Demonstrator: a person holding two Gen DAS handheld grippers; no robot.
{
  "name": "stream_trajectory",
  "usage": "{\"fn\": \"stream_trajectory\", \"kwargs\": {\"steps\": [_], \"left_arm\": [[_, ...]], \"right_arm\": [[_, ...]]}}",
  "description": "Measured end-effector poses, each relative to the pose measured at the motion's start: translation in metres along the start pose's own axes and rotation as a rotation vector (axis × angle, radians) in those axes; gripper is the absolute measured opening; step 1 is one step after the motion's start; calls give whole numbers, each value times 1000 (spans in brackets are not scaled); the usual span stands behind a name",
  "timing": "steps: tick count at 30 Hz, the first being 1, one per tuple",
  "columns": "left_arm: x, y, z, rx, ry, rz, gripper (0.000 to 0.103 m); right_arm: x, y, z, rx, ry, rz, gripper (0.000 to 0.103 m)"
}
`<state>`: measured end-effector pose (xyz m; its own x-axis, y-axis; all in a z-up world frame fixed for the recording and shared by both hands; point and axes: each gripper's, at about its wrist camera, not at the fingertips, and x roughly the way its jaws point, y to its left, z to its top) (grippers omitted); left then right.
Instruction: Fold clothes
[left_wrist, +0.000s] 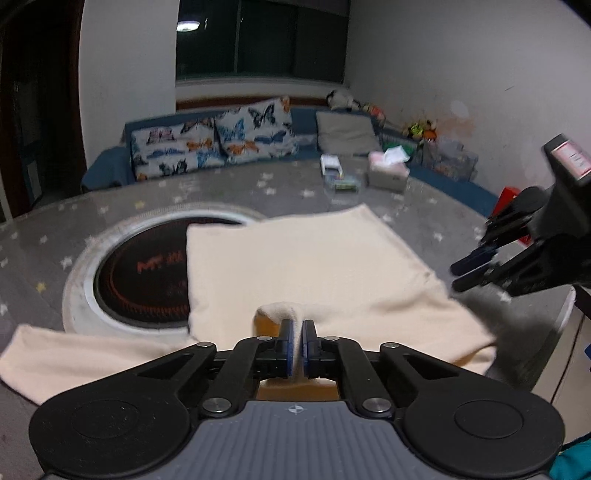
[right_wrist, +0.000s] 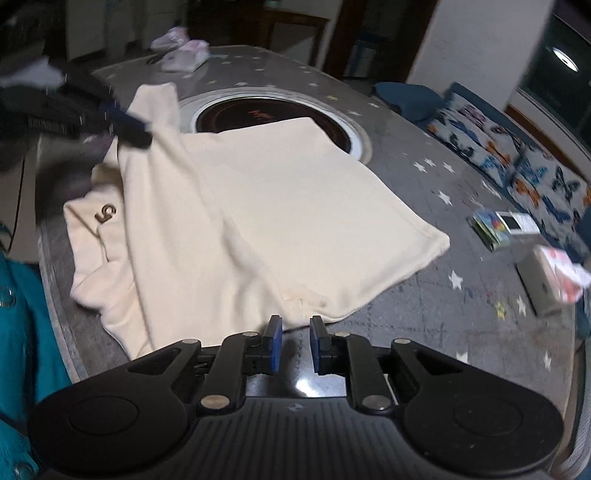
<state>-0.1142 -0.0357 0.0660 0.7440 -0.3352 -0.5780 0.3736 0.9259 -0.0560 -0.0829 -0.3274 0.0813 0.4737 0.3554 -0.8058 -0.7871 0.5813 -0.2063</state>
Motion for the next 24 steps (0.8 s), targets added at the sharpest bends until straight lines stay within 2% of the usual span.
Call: {"fn": "stream_trajectory", "kwargs": {"steps": [13, 16, 18, 24], "left_arm": [[-6, -5, 5, -4, -10, 2, 5], [-7, -4, 5, -9, -10, 5, 5], [-7, -3, 5, -9, -11, 5, 5], [-10, -4, 10, 6, -55, -22, 5]], "right_arm": [[25, 9, 24, -232, 45, 92, 14], [31, 9, 23, -226, 52, 108, 14], [32, 8, 23, -212, 51, 115, 7], [16, 12, 17, -159, 27, 37, 3]]}}
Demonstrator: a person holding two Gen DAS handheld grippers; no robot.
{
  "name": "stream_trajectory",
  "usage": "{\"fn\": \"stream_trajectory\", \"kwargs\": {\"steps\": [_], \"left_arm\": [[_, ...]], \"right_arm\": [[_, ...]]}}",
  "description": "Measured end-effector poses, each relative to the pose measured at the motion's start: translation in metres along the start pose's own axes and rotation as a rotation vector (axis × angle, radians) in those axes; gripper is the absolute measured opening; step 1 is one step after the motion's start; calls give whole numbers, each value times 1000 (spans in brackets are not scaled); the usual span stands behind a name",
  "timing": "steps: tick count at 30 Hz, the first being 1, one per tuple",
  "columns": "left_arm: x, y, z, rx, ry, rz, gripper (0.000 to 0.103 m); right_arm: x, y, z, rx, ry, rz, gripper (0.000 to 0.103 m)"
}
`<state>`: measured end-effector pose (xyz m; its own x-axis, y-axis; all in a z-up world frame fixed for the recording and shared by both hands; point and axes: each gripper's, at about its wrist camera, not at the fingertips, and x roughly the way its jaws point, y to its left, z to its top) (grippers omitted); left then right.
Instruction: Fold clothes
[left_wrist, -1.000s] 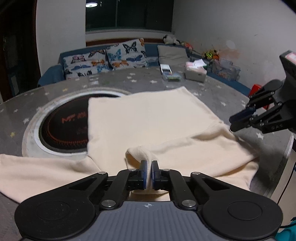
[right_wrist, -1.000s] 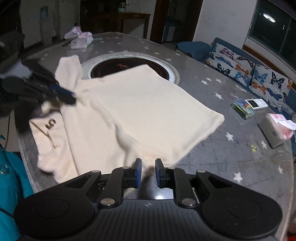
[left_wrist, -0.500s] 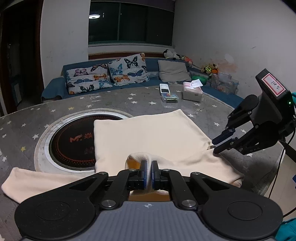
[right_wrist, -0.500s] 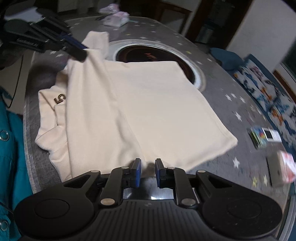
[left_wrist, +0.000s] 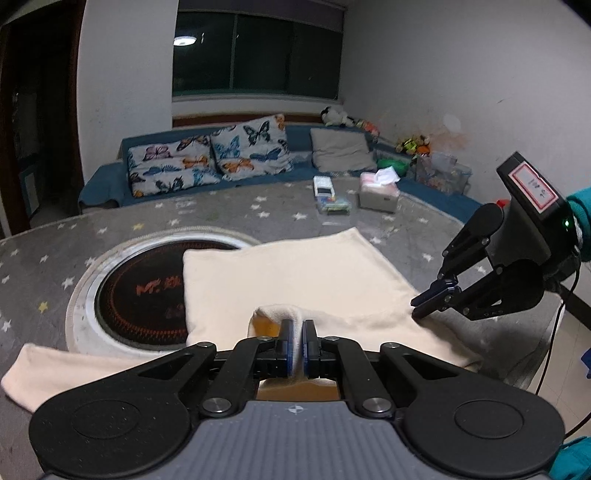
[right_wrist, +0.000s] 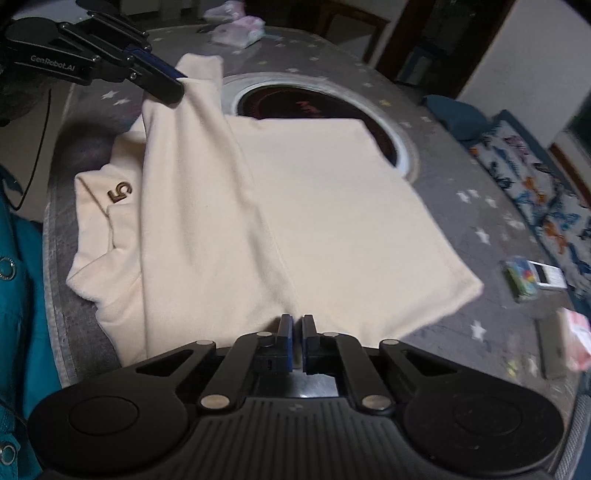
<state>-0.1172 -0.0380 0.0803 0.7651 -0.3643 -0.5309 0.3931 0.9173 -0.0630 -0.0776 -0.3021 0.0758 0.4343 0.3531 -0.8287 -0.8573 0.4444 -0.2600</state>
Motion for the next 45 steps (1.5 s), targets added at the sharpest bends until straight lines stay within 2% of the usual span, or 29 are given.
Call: {"fn": "stream_trajectory", "kwargs": {"steps": [3, 7, 9, 13, 20, 22, 23, 24, 27, 31, 34, 36, 37, 38, 41, 45], "left_arm": [[6, 0, -1, -13, -7, -16, 5], [29, 1, -8, -29, 27, -23, 5], [41, 4, -11, -44, 51, -3, 5], [56, 15, -14, -94, 95, 32, 6], [51, 23, -17, -145, 103, 13, 11], [46, 23, -16, -149, 93, 6, 21], [43, 23, -16, -152, 86, 2, 33], [41, 23, -17, -154, 85, 1, 40], [38, 26, -20, -163, 93, 0, 41], [41, 25, -24, -172, 121, -11, 41], [45, 21, -26, -158, 133, -20, 36], [49, 20, -28, -159, 140, -23, 13], [51, 20, -28, -161, 142, -22, 11], [50, 18, -27, -156, 131, -19, 7], [35, 11, -17, -130, 63, -20, 6], [4, 6, -4, -90, -49, -25, 6]], "right_arm": [[-17, -1, -9, 58, -14, -72, 3], [-18, -5, -24, 149, -3, -104, 3], [-12, -7, -29, 195, -10, -128, 3], [-10, -15, -35, 271, -20, -148, 3], [-29, 0, -26, 319, -113, -117, 7], [-25, 5, -23, 327, -120, -99, 8], [-23, 7, -22, 331, -122, -89, 8], [-21, 10, -22, 337, -125, -78, 10], [-22, 21, -20, 348, -136, -43, 13], [-24, 42, -19, 336, -138, 1, 18], [-25, 54, -19, 336, -132, 11, 24], [-24, 60, -21, 340, -125, 4, 23], [-22, 63, -22, 347, -117, -4, 23], [-20, 65, -25, 352, -109, -12, 22], [-21, 68, -28, 365, -114, -38, 7], [-39, 68, -30, 376, -146, -32, 5]]}}
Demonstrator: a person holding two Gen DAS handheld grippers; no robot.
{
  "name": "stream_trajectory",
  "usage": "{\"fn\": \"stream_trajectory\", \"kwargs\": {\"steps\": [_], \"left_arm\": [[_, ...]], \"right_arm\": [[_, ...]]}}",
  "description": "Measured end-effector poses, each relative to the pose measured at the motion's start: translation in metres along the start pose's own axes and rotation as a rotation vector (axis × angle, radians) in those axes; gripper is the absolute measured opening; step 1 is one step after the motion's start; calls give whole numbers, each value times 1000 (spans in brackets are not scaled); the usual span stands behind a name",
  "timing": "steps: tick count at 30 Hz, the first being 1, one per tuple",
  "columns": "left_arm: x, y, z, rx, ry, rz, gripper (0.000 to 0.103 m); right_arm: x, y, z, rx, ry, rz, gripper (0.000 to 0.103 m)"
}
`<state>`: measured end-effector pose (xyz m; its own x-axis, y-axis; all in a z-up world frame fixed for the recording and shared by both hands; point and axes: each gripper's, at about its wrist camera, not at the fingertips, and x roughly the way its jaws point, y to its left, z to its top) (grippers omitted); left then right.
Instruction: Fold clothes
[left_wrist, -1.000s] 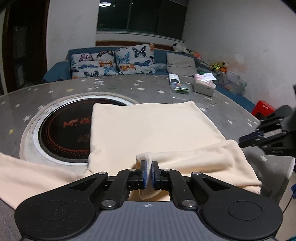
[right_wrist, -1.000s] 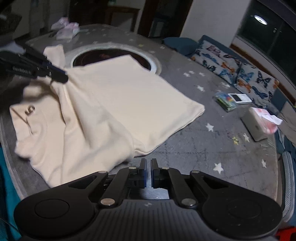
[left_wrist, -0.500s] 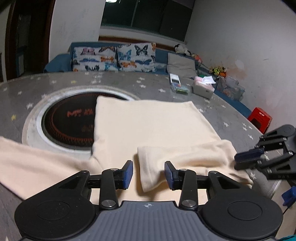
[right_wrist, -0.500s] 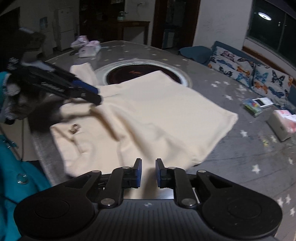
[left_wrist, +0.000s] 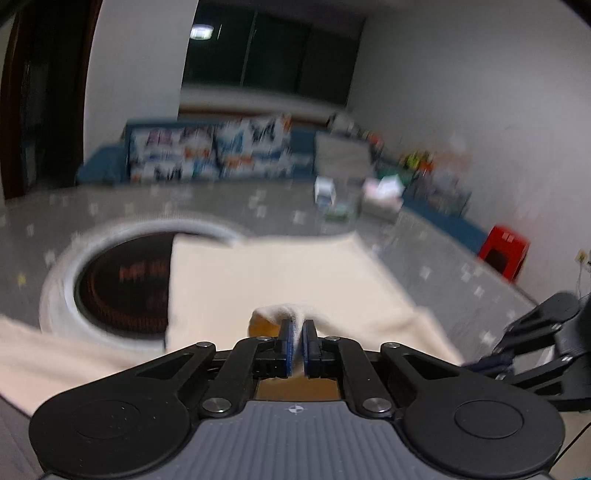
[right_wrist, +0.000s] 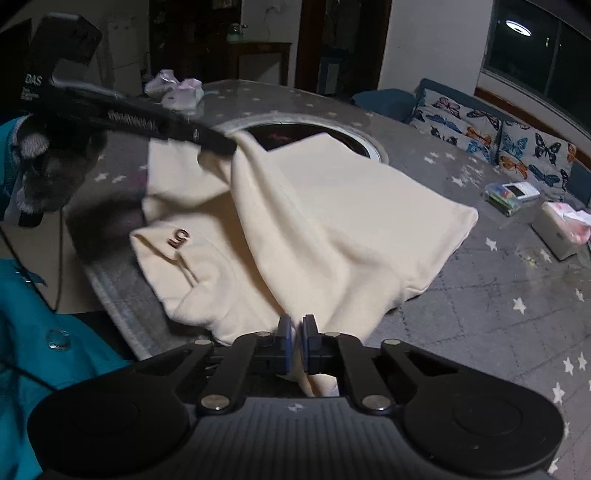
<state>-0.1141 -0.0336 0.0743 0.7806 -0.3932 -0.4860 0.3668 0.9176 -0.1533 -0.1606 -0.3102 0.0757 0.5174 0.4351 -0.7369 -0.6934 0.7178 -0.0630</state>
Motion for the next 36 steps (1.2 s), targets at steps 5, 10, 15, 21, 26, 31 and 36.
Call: {"fn": "stream_trajectory", "kwargs": {"steps": [5, 10, 15, 21, 26, 31, 36], "left_arm": [[11, 9, -13, 0, 87, 57, 10], [9, 17, -18, 7, 113, 112, 16], [2, 17, -9, -1, 54, 88, 22], [27, -2, -21, 37, 107, -3, 21], [34, 5, -36, 45, 172, 28, 22], [12, 18, -38, 27, 137, 61, 22], [7, 13, -43, 54, 138, 37, 23]], "right_arm": [[8, 1, -6, 20, 38, 46, 4], [0, -6, -1, 46, 25, 50, 7], [-3, -29, 12, 104, -17, -45, 11], [27, -44, 18, 152, -40, -84, 12], [41, -53, 11, 193, -23, -98, 13], [30, -43, 15, 165, -30, -106, 18], [30, -24, 22, 133, -33, -55, 19]]}}
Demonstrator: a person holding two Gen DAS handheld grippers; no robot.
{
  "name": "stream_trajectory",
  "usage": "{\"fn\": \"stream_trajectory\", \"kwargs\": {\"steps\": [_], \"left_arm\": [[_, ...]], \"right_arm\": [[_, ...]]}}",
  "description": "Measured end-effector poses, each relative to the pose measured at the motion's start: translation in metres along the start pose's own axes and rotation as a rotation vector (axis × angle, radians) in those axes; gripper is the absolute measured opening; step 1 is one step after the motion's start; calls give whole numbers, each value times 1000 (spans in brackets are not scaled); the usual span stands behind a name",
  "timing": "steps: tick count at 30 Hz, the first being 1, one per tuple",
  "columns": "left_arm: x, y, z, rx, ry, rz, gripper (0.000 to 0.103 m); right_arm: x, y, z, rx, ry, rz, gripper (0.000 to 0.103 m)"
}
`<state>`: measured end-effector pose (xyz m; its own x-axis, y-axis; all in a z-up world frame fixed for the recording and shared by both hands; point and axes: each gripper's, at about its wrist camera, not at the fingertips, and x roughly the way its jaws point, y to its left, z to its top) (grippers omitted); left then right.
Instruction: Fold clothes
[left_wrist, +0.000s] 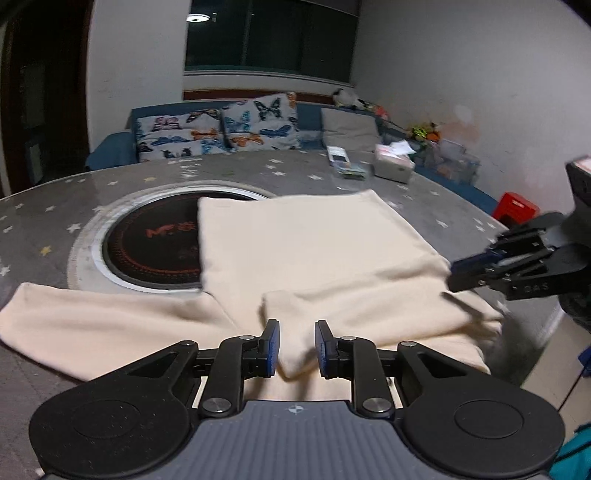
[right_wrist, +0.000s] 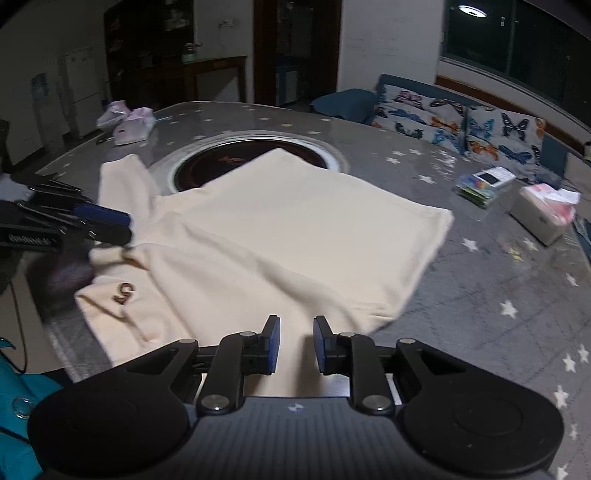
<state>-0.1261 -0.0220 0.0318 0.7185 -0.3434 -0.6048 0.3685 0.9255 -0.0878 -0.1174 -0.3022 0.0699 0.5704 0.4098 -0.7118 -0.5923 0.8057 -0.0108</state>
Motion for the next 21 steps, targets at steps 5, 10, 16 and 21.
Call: {"fn": "stream_trajectory", "kwargs": {"steps": [5, 10, 16, 21], "left_arm": [[4, -4, -3, 15, 17, -17, 31], [0, -1, -8, 20, 13, -19, 34], [-1, -3, -7, 43, -22, 22, 5], [-18, 0, 1, 55, -85, -5, 11]], "right_arm": [[4, 26, 8, -52, 2, 94, 19], [20, 44, 10, -87, 29, 144, 19], [24, 48, 14, -87, 39, 150, 4], [19, 51, 17, -138, 75, 203, 7]]}}
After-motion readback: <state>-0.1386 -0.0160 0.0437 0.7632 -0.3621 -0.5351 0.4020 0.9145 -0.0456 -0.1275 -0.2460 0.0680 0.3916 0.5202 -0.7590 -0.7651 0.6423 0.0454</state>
